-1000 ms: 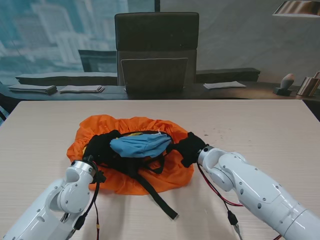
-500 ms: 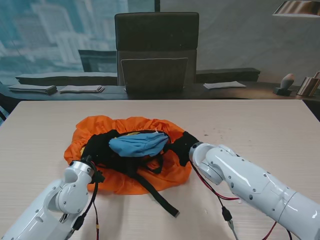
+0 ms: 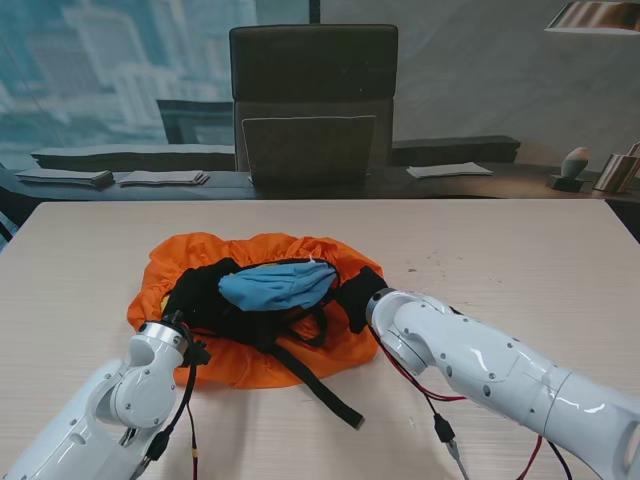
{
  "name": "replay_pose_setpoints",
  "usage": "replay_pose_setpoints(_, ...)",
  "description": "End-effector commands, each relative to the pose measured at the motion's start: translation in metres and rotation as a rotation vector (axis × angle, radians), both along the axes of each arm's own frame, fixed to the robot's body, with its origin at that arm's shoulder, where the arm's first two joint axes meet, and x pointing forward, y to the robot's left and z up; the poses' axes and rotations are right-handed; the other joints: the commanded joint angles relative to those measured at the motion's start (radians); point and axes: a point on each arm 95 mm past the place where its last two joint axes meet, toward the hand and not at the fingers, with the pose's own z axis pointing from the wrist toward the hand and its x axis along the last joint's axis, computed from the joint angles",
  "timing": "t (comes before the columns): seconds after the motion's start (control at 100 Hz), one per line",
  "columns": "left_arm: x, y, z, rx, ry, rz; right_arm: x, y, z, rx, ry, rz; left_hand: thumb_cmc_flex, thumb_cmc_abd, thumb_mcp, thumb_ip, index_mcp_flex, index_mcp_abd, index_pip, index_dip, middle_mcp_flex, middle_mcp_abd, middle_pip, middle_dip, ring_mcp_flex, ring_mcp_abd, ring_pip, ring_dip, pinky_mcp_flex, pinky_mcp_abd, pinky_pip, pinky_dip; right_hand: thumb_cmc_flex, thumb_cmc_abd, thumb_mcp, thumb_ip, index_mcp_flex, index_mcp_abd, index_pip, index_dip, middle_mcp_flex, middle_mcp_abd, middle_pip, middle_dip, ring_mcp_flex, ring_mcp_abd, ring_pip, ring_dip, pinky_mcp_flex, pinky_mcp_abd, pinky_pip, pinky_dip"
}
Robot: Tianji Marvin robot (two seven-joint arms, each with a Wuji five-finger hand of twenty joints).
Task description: Fit a rain cover over a backpack
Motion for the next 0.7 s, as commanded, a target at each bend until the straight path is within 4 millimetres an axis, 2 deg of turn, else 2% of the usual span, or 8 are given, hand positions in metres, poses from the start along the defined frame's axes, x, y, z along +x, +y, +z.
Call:
replay_pose_setpoints(0.0, -0.0005, -0.0064, 0.0052, -0.014, -0.007, -0.020, 0.0009, 0.0065, 0.0003, 0.002, -0.010, -0.003, 0.085, 0.170, 0.042, 0.036, 0.010, -0.048, 0.139, 0.075, 0.039, -0.054, 0.046, 0.003, 0.004, 0.003, 0.033, 0.006, -0.010, -0.029, 0.040, 0.020, -0.020, -0.012, -0.007, 0.036, -0.044, -0.011, 0.003, -0.016, 0.035, -0.008, 0.024, -0.012, 0.051, 0.010, 0.030, -0.006, 0.011, 0.010, 0.039, -0.008)
replay_pose_setpoints(0.14, -0.0005, -0.0063, 0.0049, -0.008, -0.006, -0.022, 0.0009, 0.0117, -0.0010, -0.010, -0.026, -0.017, 0.085, 0.171, 0.043, 0.037, 0.011, -0.049, 0.139, 0.076, 0.040, -0.054, 0.047, 0.001, 0.003, 0.003, 0.033, 0.006, -0.012, -0.030, 0.040, 0.020, -0.023, -0.034, -0.012, 0.028, -0.052, 0.077, 0.009, -0.018, 0.095, -0.024, 0.009, -0.035, 0.118, 0.018, 0.028, -0.022, 0.070, 0.011, 0.061, -0.022)
replay_pose_setpoints(0.25, -0.0009, -0.0056, 0.0050, -0.002, -0.010, -0.023, 0.0000, 0.0136, -0.0012, -0.034, -0.032, -0.039, 0.084, 0.171, 0.041, 0.036, 0.011, -0.052, 0.138, 0.077, 0.039, -0.055, 0.047, 0.000, 0.005, 0.001, 0.033, 0.006, -0.011, -0.032, 0.041, 0.020, -0.045, -0.026, -0.039, 0.022, -0.051, 0.201, -0.030, -0.044, 0.091, -0.036, 0.008, -0.048, 0.119, 0.015, 0.025, -0.030, 0.071, 0.008, 0.064, -0.038)
replay_pose_setpoints(0.33, -0.0010, -0.0052, 0.0052, -0.002, -0.013, -0.023, -0.0003, 0.0146, -0.0023, -0.038, -0.033, -0.069, 0.085, 0.171, 0.041, 0.037, 0.011, -0.051, 0.138, 0.078, 0.038, -0.055, 0.047, -0.001, 0.003, 0.001, 0.032, 0.006, -0.013, -0.033, 0.041, 0.020, -0.061, -0.043, -0.053, 0.018, -0.052, 0.269, 0.072, -0.003, 0.107, -0.026, 0.019, -0.057, 0.131, 0.028, 0.037, -0.031, 0.073, 0.021, 0.080, -0.046)
replay_pose_setpoints(0.5, -0.0010, -0.0044, 0.0048, 0.007, -0.015, -0.022, 0.0001, 0.0107, -0.0013, -0.086, -0.001, -0.078, 0.085, 0.167, 0.041, 0.037, 0.012, -0.051, 0.137, 0.079, 0.041, -0.056, 0.045, -0.003, 0.002, 0.002, 0.030, 0.005, -0.014, -0.037, 0.041, 0.020, -0.100, -0.052, -0.066, 0.012, 0.164, 0.255, 0.146, 0.051, 0.093, -0.018, 0.027, -0.042, 0.117, 0.015, 0.031, -0.028, 0.054, 0.031, 0.068, -0.053)
replay_pose_setpoints(0.6, -0.0006, -0.0046, 0.0046, 0.010, -0.014, -0.024, 0.0012, 0.0078, -0.0027, -0.087, 0.003, -0.080, 0.083, 0.167, 0.042, 0.038, 0.015, -0.054, 0.134, 0.077, 0.042, -0.056, 0.041, -0.004, 0.004, 0.000, 0.028, 0.003, -0.014, -0.037, 0.040, 0.020, -0.106, -0.066, -0.058, 0.009, 0.274, 0.201, 0.160, 0.073, 0.097, -0.016, 0.027, -0.034, 0.115, 0.014, 0.027, -0.025, 0.049, 0.041, 0.058, -0.057)
replay_pose_setpoints(0.66, -0.0003, -0.0049, 0.0045, 0.009, -0.013, -0.025, 0.0018, 0.0060, -0.0031, -0.087, 0.006, -0.080, 0.082, 0.167, 0.042, 0.038, 0.015, -0.054, 0.134, 0.077, 0.041, -0.053, 0.040, -0.005, 0.004, 0.000, 0.027, 0.003, -0.015, -0.038, 0.040, 0.020, -0.111, -0.079, -0.043, 0.003, 0.361, 0.158, 0.189, 0.158, 0.091, -0.022, 0.024, -0.019, 0.109, 0.004, 0.022, -0.016, 0.047, 0.042, 0.053, -0.057)
replay_pose_setpoints(0.69, -0.0001, -0.0049, 0.0043, 0.010, -0.012, -0.026, 0.0020, 0.0048, -0.0029, -0.088, 0.009, -0.076, 0.081, 0.166, 0.042, 0.038, 0.016, -0.054, 0.133, 0.077, 0.048, -0.088, 0.042, 0.000, 0.004, 0.000, 0.027, 0.003, -0.014, -0.039, 0.040, 0.020, -0.111, -0.089, -0.032, 0.001, 0.403, 0.133, 0.217, 0.193, 0.089, -0.024, 0.022, -0.017, 0.104, -0.001, 0.018, -0.016, 0.044, 0.040, 0.049, -0.059)
